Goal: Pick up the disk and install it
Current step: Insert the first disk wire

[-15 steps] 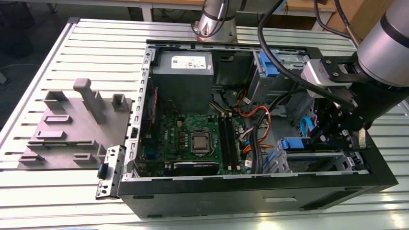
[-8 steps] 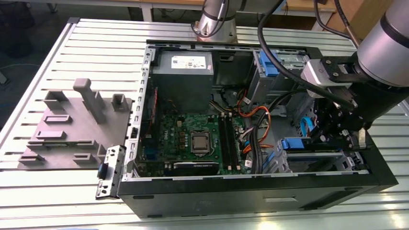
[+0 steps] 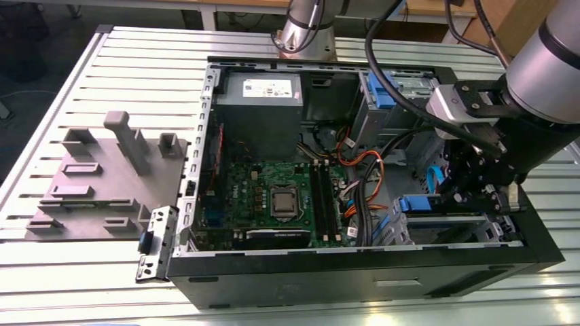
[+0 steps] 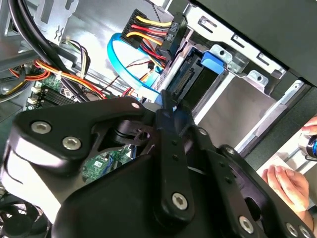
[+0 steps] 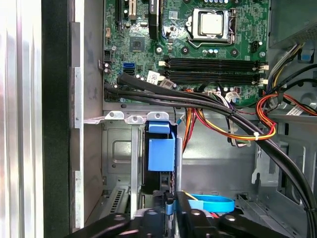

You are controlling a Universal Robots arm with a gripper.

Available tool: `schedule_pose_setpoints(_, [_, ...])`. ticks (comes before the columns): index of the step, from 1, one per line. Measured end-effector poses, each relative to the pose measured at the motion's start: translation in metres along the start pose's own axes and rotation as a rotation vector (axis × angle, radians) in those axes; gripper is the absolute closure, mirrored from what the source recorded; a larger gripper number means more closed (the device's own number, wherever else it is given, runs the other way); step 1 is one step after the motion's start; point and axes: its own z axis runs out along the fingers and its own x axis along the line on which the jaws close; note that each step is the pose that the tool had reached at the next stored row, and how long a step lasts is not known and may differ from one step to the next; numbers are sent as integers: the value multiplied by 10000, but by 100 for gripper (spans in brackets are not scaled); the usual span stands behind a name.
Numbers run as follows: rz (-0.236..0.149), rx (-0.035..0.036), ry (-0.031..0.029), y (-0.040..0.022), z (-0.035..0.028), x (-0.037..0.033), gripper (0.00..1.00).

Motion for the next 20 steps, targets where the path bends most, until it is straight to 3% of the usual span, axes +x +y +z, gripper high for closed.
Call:
schedule_pose_setpoints(1, [0, 0, 1, 0, 0, 0, 77])
schedule_pose_setpoints(2, [0, 0, 2, 0, 0, 0, 70])
schedule_pose_setpoints(6, [0, 0, 5, 0, -4, 0, 70])
schedule_pose_setpoints(15, [0, 0, 5, -9, -177, -7, 70])
schedule_pose_setpoints(20, [0, 0, 2, -9, -180, -7, 70])
